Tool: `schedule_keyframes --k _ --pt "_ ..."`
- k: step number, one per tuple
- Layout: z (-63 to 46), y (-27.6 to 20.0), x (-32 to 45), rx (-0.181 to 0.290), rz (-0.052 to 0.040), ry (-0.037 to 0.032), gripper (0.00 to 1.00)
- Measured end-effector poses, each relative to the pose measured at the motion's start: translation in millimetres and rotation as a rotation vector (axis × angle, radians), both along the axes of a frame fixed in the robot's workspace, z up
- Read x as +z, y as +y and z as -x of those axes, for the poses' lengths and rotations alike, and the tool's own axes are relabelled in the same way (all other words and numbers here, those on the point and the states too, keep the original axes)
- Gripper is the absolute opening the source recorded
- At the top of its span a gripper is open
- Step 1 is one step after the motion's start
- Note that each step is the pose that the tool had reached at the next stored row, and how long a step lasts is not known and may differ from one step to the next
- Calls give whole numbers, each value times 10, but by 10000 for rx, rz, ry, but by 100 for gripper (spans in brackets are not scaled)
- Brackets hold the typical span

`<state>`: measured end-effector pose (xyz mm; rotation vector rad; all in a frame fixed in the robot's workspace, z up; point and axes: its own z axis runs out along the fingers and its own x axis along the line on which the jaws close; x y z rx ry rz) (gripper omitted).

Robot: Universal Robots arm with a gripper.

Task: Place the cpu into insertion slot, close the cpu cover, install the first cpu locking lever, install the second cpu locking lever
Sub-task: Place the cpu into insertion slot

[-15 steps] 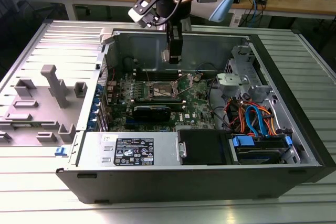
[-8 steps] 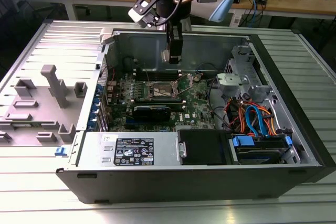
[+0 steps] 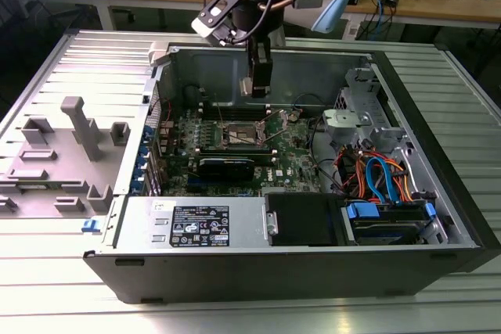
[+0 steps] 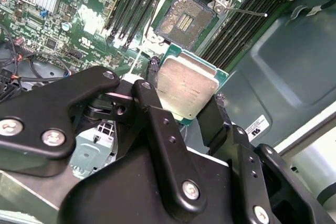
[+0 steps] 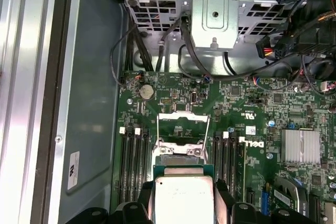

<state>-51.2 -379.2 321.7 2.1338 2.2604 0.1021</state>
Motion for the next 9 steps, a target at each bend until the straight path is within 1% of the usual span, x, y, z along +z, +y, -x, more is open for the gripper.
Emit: schedule_keyframes --k 4,5,6,7,9 --pt "5 14 -90 -37 -1 40 55" --pt "14 17 -102 -54 0 46 55" --pt "21 25 -133 -75 -1 76 55" --pt "28 27 -159 -81 1 89 55" --pt "29 27 -196 -80 1 98 55"
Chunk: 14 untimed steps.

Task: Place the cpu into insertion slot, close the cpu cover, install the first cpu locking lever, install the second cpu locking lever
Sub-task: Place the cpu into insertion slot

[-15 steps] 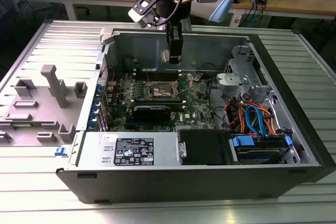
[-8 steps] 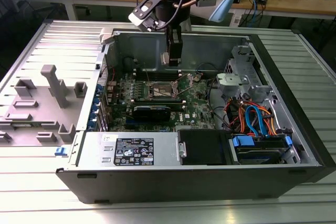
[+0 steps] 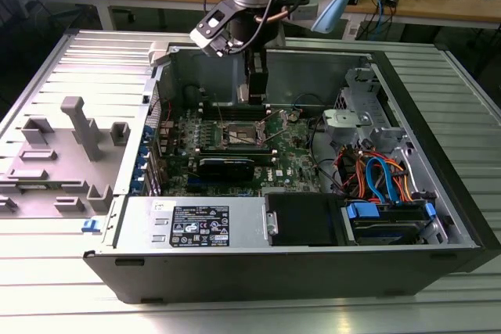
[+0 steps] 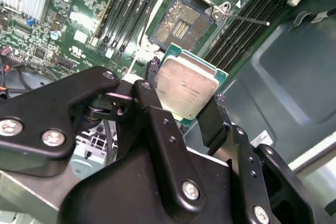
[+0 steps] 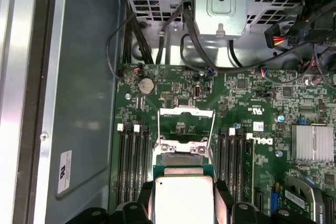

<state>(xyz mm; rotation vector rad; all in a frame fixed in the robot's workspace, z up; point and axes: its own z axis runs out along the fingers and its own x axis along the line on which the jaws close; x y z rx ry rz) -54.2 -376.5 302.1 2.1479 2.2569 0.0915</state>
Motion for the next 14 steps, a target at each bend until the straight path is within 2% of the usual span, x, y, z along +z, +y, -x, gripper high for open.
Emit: schedule_keyframes --k 7,9,11,14 --pt "0 -5 -167 -1 16 27 55" --pt "0 -5 -170 -4 27 29 55" --pt "0 -5 -213 -5 25 28 55" --pt "0 -5 -214 -5 25 28 55"
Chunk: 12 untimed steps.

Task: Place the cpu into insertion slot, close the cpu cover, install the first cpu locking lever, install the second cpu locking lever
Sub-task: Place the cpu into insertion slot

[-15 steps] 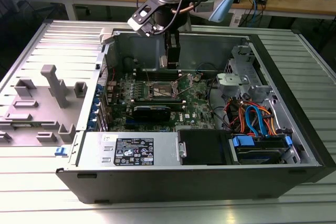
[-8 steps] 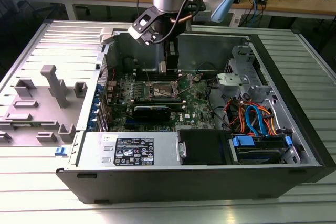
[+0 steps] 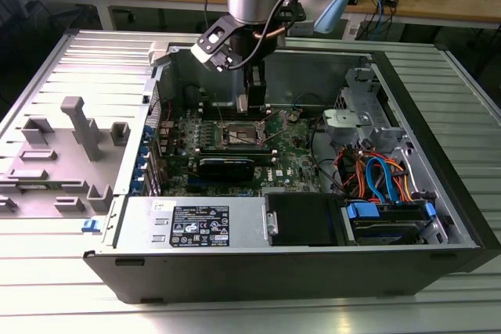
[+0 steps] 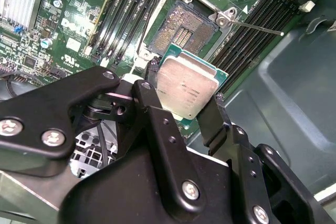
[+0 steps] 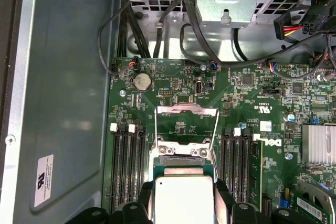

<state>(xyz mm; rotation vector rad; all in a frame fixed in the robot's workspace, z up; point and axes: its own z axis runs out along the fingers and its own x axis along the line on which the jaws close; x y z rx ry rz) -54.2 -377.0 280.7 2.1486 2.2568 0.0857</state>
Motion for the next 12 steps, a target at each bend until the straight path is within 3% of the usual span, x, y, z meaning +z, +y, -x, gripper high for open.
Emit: schedule_keyframes --k 8,12 --pt "0 0 -8 0 -3 -1 55" --pt "3 0 -63 -1 0 0 55"
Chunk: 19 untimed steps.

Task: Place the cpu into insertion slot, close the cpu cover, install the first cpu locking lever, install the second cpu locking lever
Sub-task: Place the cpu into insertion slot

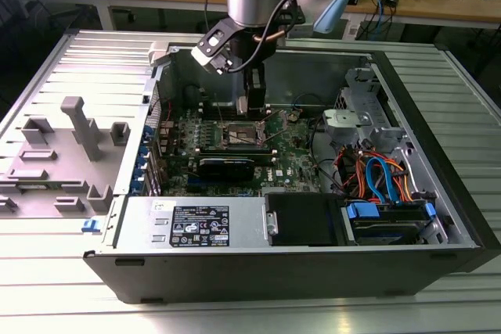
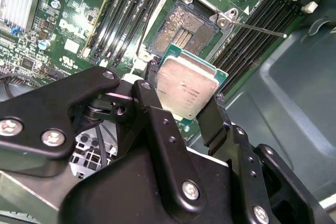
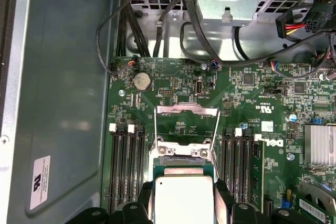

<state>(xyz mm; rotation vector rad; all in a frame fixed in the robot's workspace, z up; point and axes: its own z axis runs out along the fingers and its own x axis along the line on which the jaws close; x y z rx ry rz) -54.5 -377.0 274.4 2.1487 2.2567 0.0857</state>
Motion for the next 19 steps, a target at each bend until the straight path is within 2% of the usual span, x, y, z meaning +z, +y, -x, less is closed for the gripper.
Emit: schedule_keyframes --k 10,16,19 --pt "73 4 -92 -7 1 0 55" --pt "74 4 -222 -8 2 1 55" --pt "74 4 -249 -8 2 1 55"
